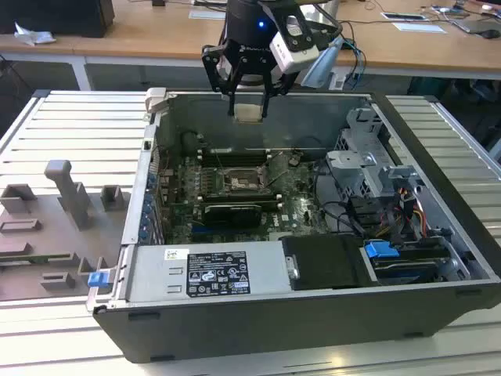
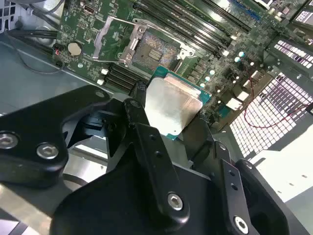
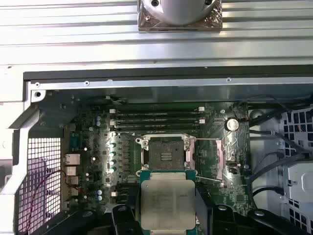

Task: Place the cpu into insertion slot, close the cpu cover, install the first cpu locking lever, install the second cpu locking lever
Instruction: 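Place the cpu into insertion slot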

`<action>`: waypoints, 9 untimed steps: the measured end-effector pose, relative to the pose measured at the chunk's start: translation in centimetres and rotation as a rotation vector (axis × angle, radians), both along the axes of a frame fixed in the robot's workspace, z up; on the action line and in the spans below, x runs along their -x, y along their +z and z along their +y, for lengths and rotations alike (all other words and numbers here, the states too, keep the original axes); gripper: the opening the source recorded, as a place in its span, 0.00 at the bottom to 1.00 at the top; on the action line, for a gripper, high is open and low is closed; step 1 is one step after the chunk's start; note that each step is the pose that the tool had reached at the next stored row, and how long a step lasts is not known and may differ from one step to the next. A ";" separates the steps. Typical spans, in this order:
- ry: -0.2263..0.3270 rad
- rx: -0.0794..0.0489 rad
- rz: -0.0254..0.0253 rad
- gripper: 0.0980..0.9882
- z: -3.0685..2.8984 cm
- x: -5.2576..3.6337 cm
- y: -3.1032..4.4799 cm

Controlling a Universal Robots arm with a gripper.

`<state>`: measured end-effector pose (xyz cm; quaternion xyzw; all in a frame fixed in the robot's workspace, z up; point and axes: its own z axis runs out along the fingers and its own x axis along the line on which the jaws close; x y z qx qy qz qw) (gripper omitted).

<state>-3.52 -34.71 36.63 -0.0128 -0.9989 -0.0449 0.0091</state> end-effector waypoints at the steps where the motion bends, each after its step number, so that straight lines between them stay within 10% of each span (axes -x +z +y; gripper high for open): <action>1: 0.000 0.000 0.0000 0.50 0.00 0.00 0.00; 9: -0.016 0.000 0.0000 0.50 0.00 0.00 0.00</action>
